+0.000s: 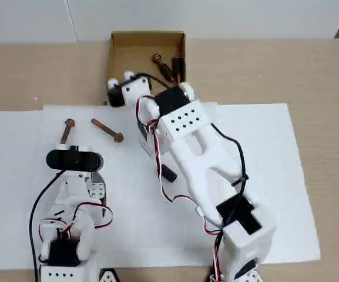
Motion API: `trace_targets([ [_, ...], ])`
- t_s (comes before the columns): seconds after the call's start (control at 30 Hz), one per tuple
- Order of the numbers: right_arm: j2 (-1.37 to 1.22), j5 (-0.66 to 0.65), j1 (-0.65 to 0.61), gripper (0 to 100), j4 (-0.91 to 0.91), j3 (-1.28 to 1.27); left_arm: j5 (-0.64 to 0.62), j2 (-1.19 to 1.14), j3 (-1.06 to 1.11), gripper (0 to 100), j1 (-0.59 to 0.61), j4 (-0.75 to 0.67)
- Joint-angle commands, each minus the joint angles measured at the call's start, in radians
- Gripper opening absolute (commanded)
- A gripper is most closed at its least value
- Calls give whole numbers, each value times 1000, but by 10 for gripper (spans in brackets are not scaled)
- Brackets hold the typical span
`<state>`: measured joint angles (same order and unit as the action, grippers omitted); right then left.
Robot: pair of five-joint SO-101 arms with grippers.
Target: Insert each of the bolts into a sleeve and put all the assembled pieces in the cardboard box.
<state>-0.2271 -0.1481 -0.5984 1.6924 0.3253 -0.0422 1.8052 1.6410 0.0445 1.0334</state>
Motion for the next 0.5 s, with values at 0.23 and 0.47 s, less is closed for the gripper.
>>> trace_targets([
  [0.23, 56, -61, -30, 125, -18, -140, 2, 12, -4, 6, 6, 0],
  [0.47, -28, -109, -39, 184, -68, -146, 2, 12, -4, 6, 6, 0],
])
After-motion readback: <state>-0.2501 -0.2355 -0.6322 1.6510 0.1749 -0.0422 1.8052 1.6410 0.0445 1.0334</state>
